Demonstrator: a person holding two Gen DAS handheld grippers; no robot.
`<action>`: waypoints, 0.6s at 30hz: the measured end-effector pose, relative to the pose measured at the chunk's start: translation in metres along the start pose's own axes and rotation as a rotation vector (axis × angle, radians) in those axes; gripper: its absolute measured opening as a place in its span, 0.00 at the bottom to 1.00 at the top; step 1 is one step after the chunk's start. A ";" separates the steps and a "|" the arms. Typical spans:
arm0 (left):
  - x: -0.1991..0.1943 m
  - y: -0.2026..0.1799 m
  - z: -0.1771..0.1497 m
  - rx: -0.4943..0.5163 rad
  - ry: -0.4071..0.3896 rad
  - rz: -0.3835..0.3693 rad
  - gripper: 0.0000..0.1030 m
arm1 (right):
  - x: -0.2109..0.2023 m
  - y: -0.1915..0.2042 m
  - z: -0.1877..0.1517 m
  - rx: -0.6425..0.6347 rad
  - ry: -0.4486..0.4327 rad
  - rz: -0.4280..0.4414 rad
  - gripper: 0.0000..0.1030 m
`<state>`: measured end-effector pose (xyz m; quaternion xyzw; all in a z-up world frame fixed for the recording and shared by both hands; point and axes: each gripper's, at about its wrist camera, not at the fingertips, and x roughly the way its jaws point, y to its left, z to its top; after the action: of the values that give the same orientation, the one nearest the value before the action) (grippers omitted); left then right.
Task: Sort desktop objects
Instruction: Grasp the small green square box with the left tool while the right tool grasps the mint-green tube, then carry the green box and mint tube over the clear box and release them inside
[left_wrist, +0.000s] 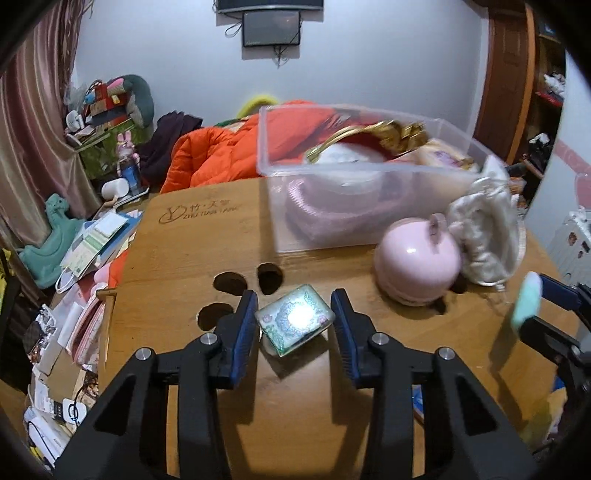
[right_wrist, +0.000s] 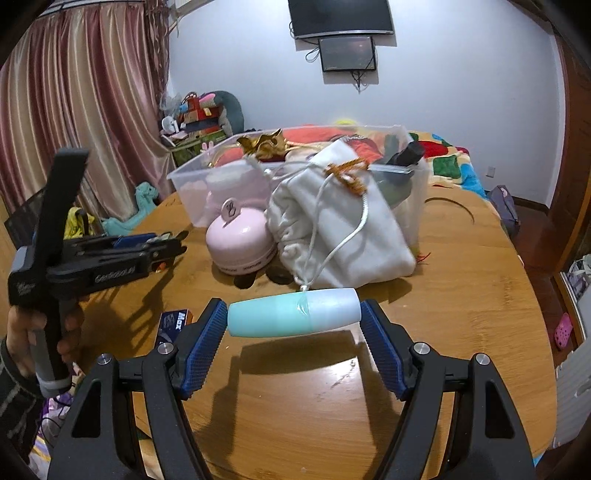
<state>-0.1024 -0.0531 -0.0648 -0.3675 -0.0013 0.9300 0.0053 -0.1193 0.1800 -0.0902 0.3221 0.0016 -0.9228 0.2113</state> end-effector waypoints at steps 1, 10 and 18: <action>-0.005 -0.002 0.001 0.003 -0.015 0.001 0.39 | -0.001 -0.001 0.002 0.003 -0.005 -0.002 0.69; -0.047 -0.015 0.013 0.004 -0.129 -0.054 0.39 | -0.026 -0.014 0.018 0.046 -0.076 -0.003 0.69; -0.066 -0.021 0.028 0.014 -0.202 -0.070 0.39 | -0.044 -0.019 0.042 0.032 -0.140 -0.010 0.69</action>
<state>-0.0729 -0.0330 0.0011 -0.2717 -0.0080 0.9615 0.0404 -0.1211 0.2084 -0.0334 0.2600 -0.0261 -0.9441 0.2010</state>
